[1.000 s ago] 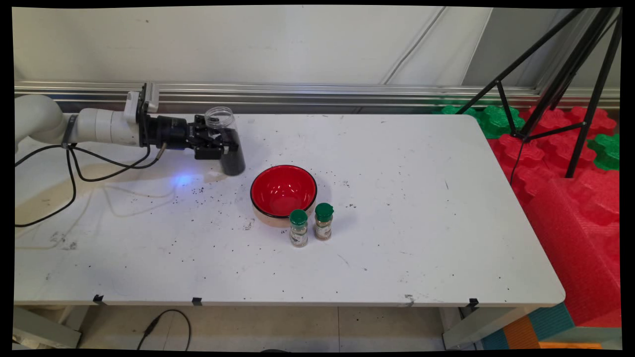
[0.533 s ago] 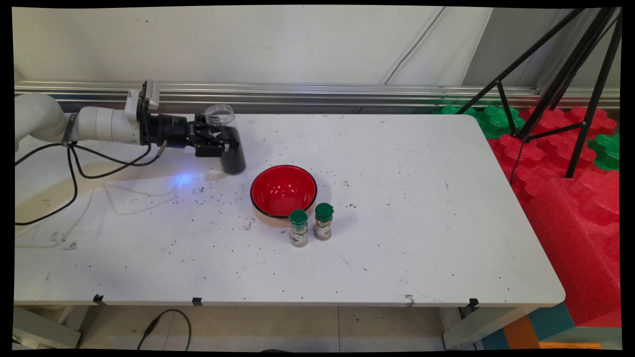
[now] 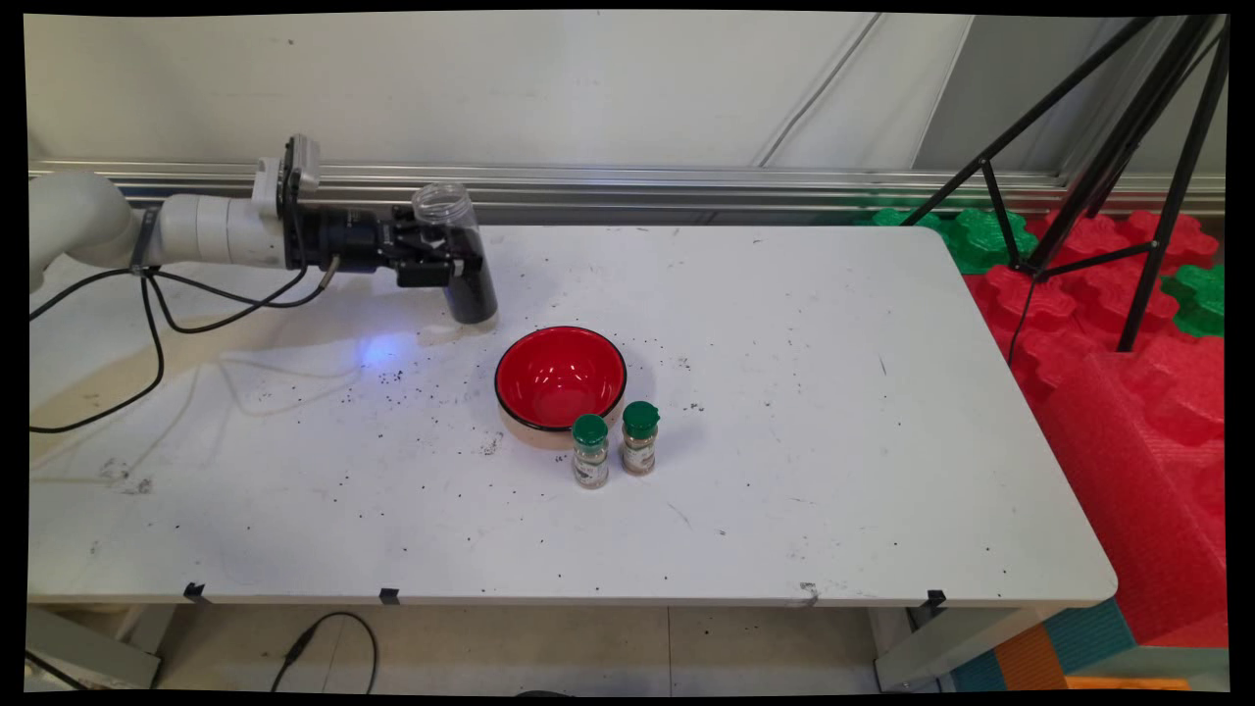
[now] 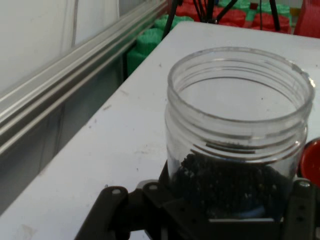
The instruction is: Pour the black seasoning powder in the red bowl
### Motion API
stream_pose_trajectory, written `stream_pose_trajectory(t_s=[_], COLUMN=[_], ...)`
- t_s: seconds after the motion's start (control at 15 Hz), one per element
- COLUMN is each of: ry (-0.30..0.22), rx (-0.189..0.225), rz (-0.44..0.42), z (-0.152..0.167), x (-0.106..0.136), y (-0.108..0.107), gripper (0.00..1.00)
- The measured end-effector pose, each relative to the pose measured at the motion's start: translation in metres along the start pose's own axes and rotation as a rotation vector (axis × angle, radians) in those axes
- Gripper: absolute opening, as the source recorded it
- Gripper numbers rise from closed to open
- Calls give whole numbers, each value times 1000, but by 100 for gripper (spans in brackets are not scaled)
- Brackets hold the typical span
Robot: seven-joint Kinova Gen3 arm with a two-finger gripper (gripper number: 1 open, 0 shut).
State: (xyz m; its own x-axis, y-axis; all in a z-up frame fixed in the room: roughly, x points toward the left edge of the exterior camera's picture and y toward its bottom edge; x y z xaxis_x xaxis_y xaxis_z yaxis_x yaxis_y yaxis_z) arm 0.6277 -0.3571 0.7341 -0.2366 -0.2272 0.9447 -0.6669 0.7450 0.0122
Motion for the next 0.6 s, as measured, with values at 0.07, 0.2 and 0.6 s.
stream_pose_trajectory(t_s=[0.07,0.2,0.6], ry=[4,14,42], rx=[2,7,42], rz=[2,10,65], z=[1,4,17], x=[2,7,22], y=[0,1,2], gripper=[0,0,0])
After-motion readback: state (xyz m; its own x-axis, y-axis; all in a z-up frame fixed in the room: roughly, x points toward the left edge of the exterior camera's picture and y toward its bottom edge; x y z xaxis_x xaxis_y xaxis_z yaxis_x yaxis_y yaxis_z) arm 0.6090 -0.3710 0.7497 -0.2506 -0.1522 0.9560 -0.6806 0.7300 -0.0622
